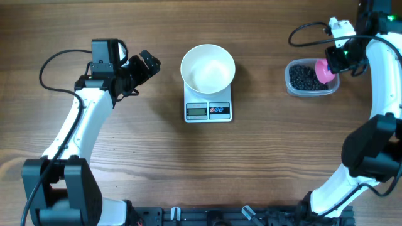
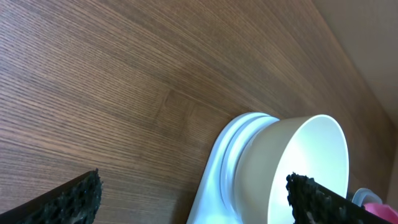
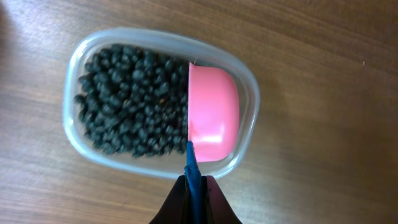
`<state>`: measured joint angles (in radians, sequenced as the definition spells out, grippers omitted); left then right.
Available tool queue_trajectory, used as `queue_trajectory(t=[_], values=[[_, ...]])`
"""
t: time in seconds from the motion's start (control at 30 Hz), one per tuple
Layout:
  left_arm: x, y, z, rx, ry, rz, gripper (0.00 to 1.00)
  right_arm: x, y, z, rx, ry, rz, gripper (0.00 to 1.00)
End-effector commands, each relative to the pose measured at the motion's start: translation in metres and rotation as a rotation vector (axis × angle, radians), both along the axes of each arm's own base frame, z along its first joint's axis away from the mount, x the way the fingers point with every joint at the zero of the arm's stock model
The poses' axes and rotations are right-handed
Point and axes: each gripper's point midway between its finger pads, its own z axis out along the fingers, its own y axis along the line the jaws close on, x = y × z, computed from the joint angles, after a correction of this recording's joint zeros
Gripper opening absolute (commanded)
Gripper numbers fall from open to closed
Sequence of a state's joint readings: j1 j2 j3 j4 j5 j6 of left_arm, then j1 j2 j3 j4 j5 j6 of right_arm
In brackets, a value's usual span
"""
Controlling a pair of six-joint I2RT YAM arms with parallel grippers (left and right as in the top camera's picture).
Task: Scoop item into bowl and weigh 150g on scale
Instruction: 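Lower the scoop into the black beans tub with the right gripper and scoop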
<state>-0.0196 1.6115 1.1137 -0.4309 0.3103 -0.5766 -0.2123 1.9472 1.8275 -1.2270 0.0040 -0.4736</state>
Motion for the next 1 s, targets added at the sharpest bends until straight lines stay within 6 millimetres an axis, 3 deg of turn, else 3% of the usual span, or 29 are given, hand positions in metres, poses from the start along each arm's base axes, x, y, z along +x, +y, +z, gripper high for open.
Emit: queue_trajectory(t=[0.0, 0.13, 0.33, 0.4, 0.57, 0.77, 0.8, 0.83, 0.87, 0.97], values=[[0.002, 0.004, 0.004, 0.027, -0.020, -0.006, 1.00, 0.005, -0.005, -0.017, -0.027, 0.028, 0.017, 0.04], [0.002, 0.004, 0.004, 0.027, -0.020, -0.006, 1.00, 0.004, 0.002, -0.042, 0.033, 0.077, -0.001, 0.04], [0.002, 0.004, 0.004, 0.026, -0.020, -0.005, 1.00, 0.006, 0.029, -0.040, 0.308, 0.039, -0.051, 0.04], [0.002, 0.004, 0.004, 0.026, -0.020, -0.006, 1.00, 0.003, 0.027, -0.035, 0.399, 0.029, -0.080, 0.04], [0.002, 0.003, 0.004, 0.026, -0.020, -0.006, 1.00, -0.004, -0.003, -0.035, 0.409, 0.016, -0.152, 0.04], [0.002, 0.003, 0.004, 0.026, -0.020, -0.006, 1.00, -0.012, 0.015, -0.044, 0.429, 0.068, -0.128, 0.05], [0.002, 0.003, 0.004, 0.026, -0.020, -0.006, 1.00, -0.009, 0.016, -0.044, 0.426, 0.061, -0.123, 0.10], [0.002, 0.003, 0.004, 0.026, -0.020, -0.006, 1.00, -0.007, 0.015, -0.044, 0.420, 0.052, -0.121, 0.34], [0.002, 0.003, 0.004, 0.026, -0.020, -0.006, 1.00, -0.004, 0.014, -0.044, 0.416, 0.037, -0.118, 0.43], [0.002, 0.003, 0.004, 0.026, -0.020, -0.006, 1.00, 0.000, 0.012, -0.044, 0.411, 0.020, -0.115, 0.43]])
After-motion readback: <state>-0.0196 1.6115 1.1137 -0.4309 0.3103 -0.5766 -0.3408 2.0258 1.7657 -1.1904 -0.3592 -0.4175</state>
